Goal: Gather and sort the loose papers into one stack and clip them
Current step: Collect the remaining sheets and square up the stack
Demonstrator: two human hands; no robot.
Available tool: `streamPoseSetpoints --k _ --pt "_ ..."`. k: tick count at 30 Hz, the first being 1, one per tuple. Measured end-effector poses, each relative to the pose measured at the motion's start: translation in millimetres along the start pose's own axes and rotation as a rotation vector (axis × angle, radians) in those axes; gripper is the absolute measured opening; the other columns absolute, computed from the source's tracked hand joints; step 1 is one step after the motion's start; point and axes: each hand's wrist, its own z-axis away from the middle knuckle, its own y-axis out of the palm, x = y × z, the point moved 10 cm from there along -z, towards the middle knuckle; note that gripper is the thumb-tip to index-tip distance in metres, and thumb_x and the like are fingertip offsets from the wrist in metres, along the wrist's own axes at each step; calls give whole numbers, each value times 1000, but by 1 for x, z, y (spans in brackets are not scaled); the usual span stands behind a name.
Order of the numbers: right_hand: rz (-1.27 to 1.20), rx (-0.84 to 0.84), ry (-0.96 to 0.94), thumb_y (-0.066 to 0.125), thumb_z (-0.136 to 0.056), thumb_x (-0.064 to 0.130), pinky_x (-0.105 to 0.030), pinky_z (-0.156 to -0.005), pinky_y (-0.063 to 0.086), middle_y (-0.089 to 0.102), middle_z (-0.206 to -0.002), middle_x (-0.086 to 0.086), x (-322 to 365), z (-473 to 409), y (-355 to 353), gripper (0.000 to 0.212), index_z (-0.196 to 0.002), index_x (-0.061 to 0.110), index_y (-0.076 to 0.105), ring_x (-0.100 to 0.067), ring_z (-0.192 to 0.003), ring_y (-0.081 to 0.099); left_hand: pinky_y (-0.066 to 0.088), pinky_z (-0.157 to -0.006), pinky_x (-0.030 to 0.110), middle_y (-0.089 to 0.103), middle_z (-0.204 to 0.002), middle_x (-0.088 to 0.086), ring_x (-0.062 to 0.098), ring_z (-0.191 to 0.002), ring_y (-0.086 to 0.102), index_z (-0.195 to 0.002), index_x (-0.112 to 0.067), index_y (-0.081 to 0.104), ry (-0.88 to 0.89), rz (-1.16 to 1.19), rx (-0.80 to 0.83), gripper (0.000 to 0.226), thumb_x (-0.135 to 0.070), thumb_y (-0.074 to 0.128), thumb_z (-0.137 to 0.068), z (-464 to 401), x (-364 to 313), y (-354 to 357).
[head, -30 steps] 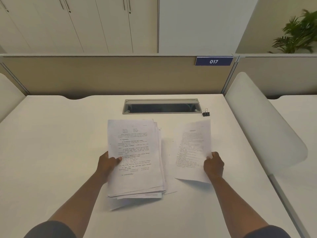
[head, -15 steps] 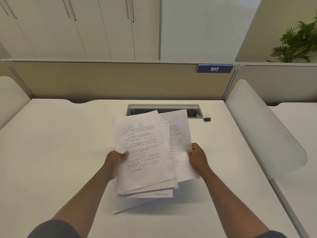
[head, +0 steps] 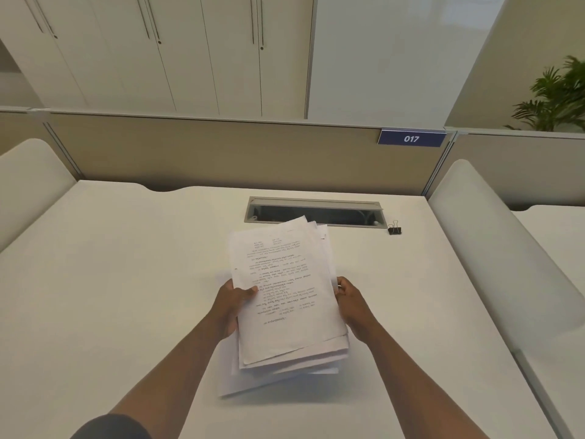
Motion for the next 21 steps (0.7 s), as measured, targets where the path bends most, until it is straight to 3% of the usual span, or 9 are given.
streamPoseSetpoints --k 3,7,11,16,21 --pt "-31 -44 -25 35 -101 31 -27 -62 41 55 -77 6 15 5 -3 34 -71 24 47 -14 -70 48 55 -77 33 73 -104 2 20 -92 70 -105 -16 67 64 -81 -55 24 0 67 -86 -2 -10 -5" --pt "83 -44 -177 54 -95 32 -36 -80 57 68 -104 -1 42 1 -4 19 -107 17 57 -20 -92 66 58 -78 41 74 -103 5 27 -92 71 -102 -16 67 166 -127 -91 26 1 69 -83 0 -31 -1" --pt "52 -133 -279 56 -94 24 -37 -82 58 69 -104 -3 62 3 -7 17 -108 15 58 -22 -95 67 59 -77 39 73 -102 -1 24 -92 71 -101 -25 64 334 -180 -123 25 -8 71 -85 6 -57 9" --pt "1 -166 -338 52 -97 27 -9 -67 53 65 -108 3 79 16 -3 20 -117 21 52 -7 -94 63 59 -77 37 70 -103 -6 21 -94 68 -106 -32 61 472 -263 -164 22 -16 65 -91 15 -73 12" --pt "159 -174 -418 49 -98 29 -5 -56 46 60 -87 12 96 20 -6 15 -105 16 48 2 -73 62 60 -79 40 70 -110 -6 18 -96 70 -117 -27 60 489 -351 -147 29 -27 67 -89 8 -81 0"
